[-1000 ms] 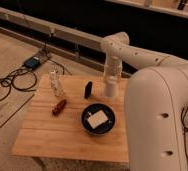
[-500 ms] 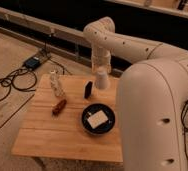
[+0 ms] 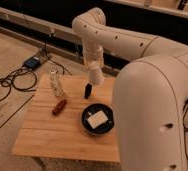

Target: Place the ceramic cup over the eraser

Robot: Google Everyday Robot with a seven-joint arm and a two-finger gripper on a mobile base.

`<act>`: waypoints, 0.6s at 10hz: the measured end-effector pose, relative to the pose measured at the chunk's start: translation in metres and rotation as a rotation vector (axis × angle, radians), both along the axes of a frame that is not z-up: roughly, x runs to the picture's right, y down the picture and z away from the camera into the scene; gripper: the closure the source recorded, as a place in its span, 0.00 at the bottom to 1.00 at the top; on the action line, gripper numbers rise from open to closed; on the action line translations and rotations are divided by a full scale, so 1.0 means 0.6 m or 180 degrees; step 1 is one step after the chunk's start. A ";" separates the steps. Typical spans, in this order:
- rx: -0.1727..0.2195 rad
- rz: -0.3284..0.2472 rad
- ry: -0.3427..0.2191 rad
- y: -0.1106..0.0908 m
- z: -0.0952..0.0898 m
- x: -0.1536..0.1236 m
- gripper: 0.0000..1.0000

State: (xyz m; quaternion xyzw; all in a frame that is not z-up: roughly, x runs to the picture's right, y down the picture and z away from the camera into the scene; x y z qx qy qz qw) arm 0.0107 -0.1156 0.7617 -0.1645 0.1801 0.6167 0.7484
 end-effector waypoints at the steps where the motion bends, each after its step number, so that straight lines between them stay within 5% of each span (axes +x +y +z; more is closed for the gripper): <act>1: 0.0008 0.0016 -0.0059 0.002 0.002 -0.010 1.00; 6: -0.0047 0.0095 -0.0350 0.045 0.059 -0.034 1.00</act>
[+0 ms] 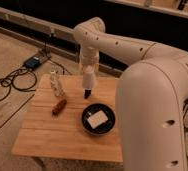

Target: Place the ceramic cup over the eraser

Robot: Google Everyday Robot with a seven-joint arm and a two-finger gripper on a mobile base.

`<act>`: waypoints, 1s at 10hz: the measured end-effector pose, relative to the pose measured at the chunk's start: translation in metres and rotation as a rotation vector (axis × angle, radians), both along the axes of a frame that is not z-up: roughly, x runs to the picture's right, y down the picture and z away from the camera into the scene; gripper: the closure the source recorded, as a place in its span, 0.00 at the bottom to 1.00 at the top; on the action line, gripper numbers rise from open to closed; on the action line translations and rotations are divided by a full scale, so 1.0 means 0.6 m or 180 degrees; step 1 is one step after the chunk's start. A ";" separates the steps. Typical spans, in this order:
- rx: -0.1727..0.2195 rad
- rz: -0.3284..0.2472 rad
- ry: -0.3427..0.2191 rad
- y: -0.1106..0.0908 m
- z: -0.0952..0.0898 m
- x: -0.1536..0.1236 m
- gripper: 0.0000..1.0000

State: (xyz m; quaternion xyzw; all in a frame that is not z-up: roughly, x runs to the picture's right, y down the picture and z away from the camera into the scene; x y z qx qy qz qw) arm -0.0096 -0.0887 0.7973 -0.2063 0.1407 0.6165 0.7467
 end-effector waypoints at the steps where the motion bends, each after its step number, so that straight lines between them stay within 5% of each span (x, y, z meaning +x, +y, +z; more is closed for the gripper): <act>1: -0.0025 0.0023 -0.0047 0.010 0.014 -0.001 1.00; 8: -0.0138 -0.0026 -0.0262 0.077 0.103 -0.004 0.99; 10: -0.0134 -0.0125 -0.0283 0.095 0.128 -0.006 0.80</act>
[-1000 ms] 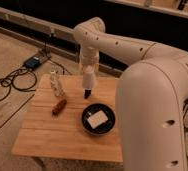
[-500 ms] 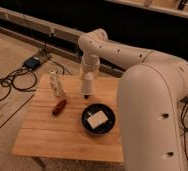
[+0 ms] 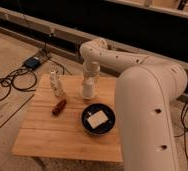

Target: Place the ceramic cup over the eraser

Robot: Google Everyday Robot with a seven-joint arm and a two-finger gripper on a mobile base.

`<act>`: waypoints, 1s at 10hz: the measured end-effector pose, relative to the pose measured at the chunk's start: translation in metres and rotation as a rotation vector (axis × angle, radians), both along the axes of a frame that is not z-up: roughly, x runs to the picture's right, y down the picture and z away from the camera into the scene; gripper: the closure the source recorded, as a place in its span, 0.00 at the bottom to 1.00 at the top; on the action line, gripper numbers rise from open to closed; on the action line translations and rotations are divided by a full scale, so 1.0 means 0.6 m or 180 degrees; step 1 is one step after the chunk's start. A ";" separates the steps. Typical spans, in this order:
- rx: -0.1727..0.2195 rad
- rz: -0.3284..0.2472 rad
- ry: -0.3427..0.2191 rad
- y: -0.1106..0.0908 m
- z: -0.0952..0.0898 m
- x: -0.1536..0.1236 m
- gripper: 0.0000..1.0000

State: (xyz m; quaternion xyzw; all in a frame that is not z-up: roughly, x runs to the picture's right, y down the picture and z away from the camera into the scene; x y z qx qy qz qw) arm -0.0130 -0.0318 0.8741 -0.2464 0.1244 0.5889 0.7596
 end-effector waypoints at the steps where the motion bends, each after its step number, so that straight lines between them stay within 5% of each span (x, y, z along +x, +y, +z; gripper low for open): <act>1: 0.0007 -0.0029 -0.0022 0.004 0.008 -0.004 0.70; 5: 0.0035 -0.0045 -0.0103 0.007 0.017 -0.017 0.35; 10: 0.0036 -0.0045 -0.0105 0.006 0.017 -0.018 0.33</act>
